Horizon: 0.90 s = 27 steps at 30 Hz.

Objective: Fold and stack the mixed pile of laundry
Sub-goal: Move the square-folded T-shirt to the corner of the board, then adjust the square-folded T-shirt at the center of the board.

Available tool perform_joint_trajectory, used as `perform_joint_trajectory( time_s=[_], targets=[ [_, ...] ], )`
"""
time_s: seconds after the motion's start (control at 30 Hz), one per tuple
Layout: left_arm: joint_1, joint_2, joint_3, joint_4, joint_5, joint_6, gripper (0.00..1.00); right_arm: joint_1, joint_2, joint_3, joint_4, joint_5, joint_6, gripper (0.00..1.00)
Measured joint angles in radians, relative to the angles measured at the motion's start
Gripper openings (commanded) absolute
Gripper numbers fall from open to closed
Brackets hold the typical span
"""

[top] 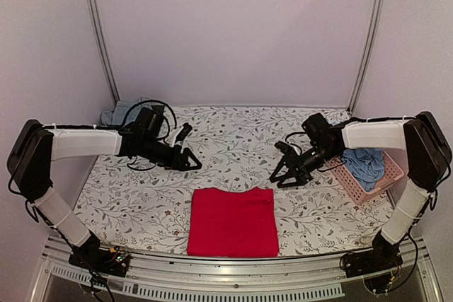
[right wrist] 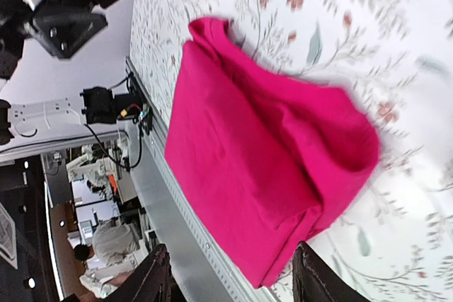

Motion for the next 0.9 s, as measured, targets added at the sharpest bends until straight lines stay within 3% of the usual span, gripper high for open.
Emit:
perform_joint_trajectory(
  time_s=[0.13, 0.23, 0.4, 0.67, 0.77, 0.9],
  targets=[
    [-0.101, -0.001, 0.126, 0.017, -0.053, 0.195, 0.62, -0.104, 0.049, 0.201, -0.051, 0.016, -0.072, 0.43],
    [-0.188, 0.046, 0.181, 0.028, -0.073, 0.326, 0.59, -0.111, 0.152, 0.338, -0.038, -0.007, -0.100, 0.37],
    [-0.294, 0.175, 0.237, 0.030, -0.078, 0.486, 0.53, -0.083, 0.304, 0.407, -0.022, -0.063, -0.095, 0.31],
    [-0.346, 0.315, 0.289, 0.018, -0.080, 0.603, 0.50, -0.016, 0.422, 0.470, -0.027, -0.156, -0.084, 0.19],
    [-0.367, 0.334, 0.293, 0.011, -0.081, 0.623, 0.43, 0.013, 0.465, 0.511, -0.023, -0.185, -0.079, 0.15],
    [-0.391, 0.348, 0.301, 0.003, -0.081, 0.643, 0.25, 0.036, 0.525, 0.540, -0.014, -0.212, -0.072, 0.11]
  ],
)
